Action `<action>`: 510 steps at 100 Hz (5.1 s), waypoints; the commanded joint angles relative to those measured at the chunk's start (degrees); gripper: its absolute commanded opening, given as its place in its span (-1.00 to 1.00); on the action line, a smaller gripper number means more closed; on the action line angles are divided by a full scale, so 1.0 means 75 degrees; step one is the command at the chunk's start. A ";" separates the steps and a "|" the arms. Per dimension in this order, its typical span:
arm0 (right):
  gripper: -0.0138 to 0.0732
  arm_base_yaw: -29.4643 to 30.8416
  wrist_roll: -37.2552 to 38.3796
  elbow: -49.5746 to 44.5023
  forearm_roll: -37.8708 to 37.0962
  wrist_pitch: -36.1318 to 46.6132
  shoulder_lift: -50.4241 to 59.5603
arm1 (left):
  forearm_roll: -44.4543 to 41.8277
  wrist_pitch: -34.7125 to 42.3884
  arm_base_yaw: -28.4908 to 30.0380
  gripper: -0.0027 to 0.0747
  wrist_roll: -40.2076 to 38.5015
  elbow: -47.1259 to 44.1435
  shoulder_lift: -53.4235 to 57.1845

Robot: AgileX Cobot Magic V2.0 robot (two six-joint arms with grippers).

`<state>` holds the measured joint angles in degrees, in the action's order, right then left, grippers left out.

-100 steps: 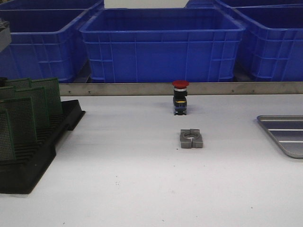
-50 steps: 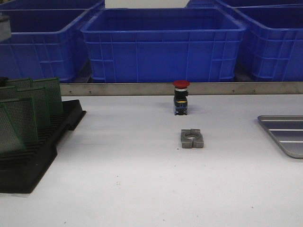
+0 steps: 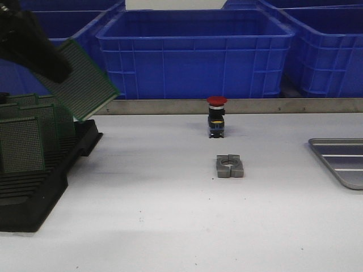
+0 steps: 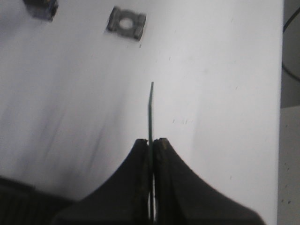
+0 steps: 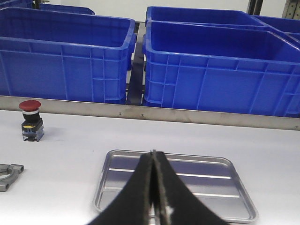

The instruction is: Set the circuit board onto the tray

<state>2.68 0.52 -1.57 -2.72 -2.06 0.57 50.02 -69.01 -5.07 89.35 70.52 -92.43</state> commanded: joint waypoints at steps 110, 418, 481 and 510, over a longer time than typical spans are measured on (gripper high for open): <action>-0.82 0.0003 -0.0027 0.2810 0.0011 -0.3679 -0.1372 | 0.1329 -0.0354 -0.2569 -0.98 -0.0097 0.0227 0.0279; -0.84 0.0994 -0.6662 0.6624 0.7736 -0.4892 -1.0886 | 0.0126 0.1448 -0.2537 0.53 -0.0097 0.0243 0.0279; -0.31 0.1197 -0.6662 0.7110 0.7802 -0.3201 -1.2689 | 0.0126 0.1448 -0.2537 0.53 -0.0097 0.0243 0.0279; 0.83 0.1206 -0.6662 0.7110 0.7703 -0.2810 -1.2681 | -0.0322 0.1498 -0.2537 0.53 -0.0097 0.0243 0.0279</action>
<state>11.27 -49.38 50.04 54.30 -24.07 -96.62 46.81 -58.20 -23.90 89.36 70.52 -92.43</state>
